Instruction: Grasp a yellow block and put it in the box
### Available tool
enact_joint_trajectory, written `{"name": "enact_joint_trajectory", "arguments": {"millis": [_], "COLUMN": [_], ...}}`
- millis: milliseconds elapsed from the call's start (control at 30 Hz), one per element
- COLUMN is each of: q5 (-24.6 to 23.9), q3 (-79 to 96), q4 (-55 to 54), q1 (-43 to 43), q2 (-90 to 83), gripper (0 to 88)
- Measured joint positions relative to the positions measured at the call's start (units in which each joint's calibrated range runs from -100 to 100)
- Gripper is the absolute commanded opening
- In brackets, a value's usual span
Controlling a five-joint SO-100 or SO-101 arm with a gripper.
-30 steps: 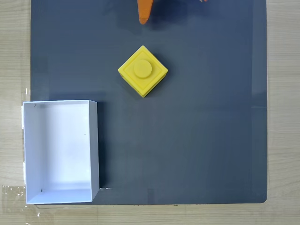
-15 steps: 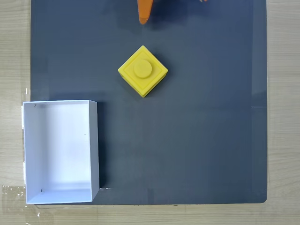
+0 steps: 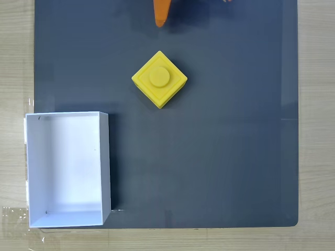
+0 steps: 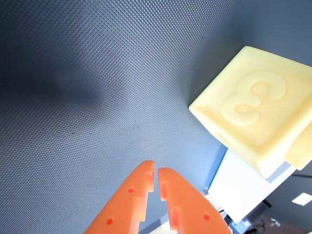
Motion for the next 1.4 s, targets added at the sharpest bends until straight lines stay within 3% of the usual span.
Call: {"name": "enact_joint_trajectory", "arguments": {"millis": [267,433,633,1000,1333,1400], "q5": [0.37,0.05,-0.11,0.32,15.8,17.8], "q3": [-1.72,-9.3,-24.3,-61.7,-82.29,-83.38], "q4": [-0.69,-7.62,-13.41,-10.64,13.15,15.58], "q1": [-0.09,-5.13,-10.53,-9.54,-5.4,-3.69], "q2": [2.28,13.32,30.51,60.35,75.6,76.78], "gripper": [1.0,1.0,1.8,1.9,2.2,6.0]}}
